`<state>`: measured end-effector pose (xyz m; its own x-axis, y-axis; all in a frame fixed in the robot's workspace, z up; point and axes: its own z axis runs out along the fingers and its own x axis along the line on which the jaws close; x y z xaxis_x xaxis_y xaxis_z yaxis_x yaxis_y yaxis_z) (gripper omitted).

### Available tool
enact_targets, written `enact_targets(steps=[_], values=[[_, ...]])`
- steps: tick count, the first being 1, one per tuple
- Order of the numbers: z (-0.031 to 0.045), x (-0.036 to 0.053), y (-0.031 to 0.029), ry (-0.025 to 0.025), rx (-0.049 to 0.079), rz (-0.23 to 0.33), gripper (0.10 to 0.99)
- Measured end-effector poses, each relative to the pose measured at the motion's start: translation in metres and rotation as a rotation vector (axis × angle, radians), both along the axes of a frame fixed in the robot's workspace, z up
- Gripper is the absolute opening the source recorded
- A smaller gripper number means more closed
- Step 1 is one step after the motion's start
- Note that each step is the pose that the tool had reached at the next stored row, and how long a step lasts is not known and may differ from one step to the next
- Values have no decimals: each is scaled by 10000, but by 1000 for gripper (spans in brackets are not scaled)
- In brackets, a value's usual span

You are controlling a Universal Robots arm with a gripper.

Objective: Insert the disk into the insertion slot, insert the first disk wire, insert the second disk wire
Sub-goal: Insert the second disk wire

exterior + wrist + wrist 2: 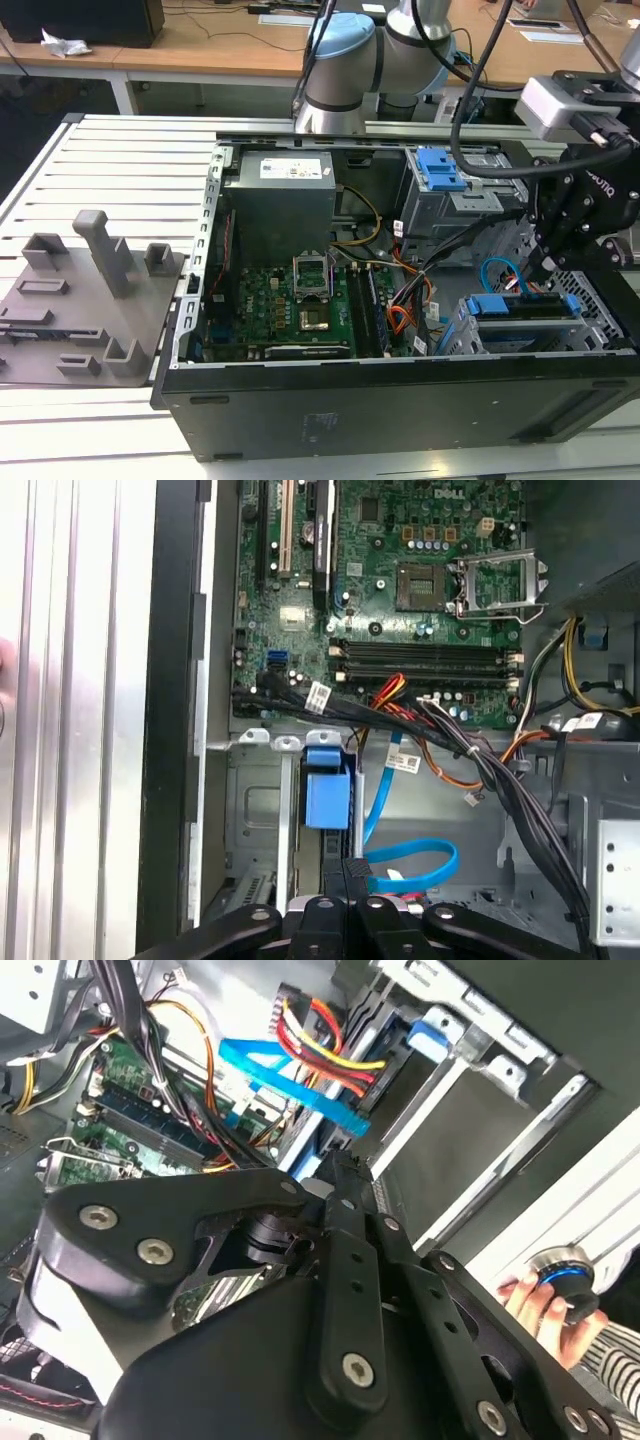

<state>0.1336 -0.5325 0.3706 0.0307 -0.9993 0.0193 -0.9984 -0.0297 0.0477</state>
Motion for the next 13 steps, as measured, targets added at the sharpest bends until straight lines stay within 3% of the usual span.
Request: enact_targets(steps=[5, 13], values=[[-64, -51, 0, 0, 0, 2, 106], [-71, -52, 0, 0, 0, 0, 106]])
